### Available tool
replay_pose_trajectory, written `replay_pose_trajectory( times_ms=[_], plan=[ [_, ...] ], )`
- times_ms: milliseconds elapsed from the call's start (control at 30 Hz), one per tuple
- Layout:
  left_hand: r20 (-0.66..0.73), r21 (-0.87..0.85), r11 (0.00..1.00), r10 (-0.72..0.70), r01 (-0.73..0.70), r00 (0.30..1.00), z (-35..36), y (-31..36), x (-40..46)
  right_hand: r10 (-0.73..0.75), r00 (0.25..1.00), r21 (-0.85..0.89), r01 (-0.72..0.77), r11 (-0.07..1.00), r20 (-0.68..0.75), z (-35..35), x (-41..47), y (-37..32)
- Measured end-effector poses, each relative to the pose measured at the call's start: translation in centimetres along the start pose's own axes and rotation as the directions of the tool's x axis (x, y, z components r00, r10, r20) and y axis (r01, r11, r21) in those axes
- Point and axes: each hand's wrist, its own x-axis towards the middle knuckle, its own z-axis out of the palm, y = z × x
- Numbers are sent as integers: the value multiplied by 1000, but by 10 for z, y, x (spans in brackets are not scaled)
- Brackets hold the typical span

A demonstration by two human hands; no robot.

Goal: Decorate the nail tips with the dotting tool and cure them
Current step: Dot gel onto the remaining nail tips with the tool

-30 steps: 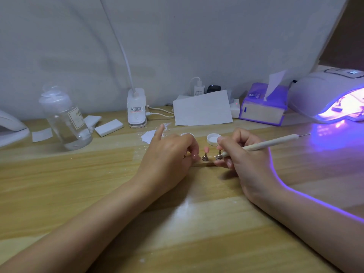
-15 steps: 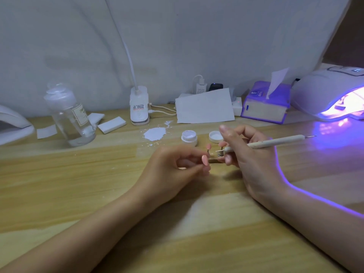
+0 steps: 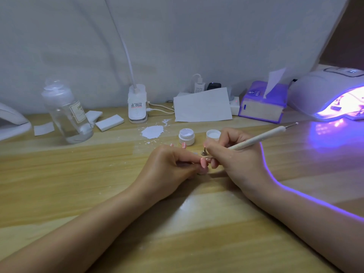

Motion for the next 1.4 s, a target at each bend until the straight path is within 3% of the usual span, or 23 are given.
replay_pose_trajectory(
  times_ms=[533, 1400],
  plan=[
    [-6, 112, 986, 121, -120, 993, 2, -3, 0, 13, 1000, 52, -15, 999, 25, 1, 3, 2],
    [-14, 89, 991, 100, -99, 995, 2, -4, 0, 9, 999, 15, -10, 1000, 38, 1, 3, 4]
  ],
)
